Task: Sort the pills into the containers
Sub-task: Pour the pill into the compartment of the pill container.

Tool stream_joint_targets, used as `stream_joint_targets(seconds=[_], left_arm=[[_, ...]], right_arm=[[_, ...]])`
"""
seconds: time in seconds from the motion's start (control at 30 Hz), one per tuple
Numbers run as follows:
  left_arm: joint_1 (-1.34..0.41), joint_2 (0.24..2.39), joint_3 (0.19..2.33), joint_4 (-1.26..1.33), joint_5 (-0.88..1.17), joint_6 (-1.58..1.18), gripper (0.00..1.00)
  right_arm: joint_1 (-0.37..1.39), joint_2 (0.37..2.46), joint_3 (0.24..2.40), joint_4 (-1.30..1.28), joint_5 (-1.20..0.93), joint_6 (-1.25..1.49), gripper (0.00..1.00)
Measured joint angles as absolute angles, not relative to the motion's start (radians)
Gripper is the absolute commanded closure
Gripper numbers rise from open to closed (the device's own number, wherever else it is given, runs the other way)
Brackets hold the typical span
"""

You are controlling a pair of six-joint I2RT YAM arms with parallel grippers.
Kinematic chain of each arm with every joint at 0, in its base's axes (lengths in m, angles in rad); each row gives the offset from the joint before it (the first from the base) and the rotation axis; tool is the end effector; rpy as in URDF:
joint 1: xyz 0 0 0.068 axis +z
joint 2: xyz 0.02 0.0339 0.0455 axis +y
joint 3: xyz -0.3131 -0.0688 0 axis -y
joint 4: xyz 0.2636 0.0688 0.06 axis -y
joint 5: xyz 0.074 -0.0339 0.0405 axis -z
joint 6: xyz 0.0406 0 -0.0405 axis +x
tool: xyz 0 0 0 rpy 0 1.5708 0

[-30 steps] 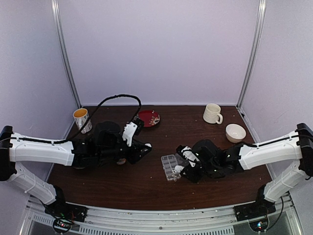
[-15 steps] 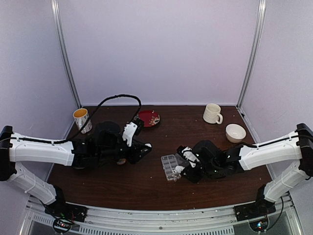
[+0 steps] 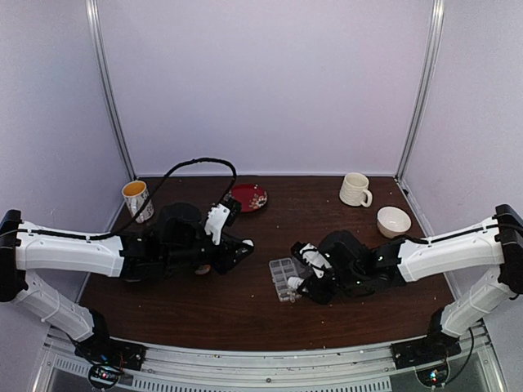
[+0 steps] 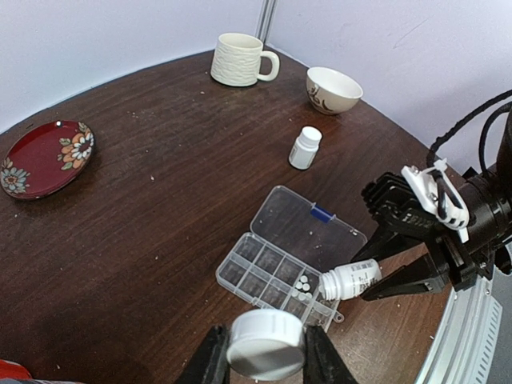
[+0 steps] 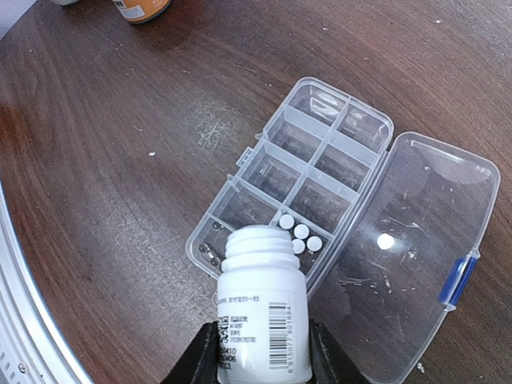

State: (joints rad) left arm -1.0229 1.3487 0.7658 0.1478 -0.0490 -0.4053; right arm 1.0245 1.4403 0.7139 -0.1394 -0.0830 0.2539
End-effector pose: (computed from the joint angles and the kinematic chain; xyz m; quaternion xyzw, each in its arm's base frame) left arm 0.1621 -0.2619 0.2756 0.2436 0.8069 -0.3365 0.4198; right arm 0.1480 0.2498 0.2065 -0.3657 0.8636 0.2370 0.2536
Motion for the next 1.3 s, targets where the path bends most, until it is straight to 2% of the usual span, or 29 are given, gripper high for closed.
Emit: stream_joint_targets(seconds=[0.2,1.3], left_arm=[[-1.023,1.349,0.766,0.148,-0.049,-0.405,1.00],[-1.023,1.349,0.766,0.148,-0.052,-0.405,1.00]], right_arm=[[1.033,1.488,0.779,-0.176,-0.090,0.241,1.00],[1.066,1.508,0.835,-0.256,-0.055,0.257,1.00]])
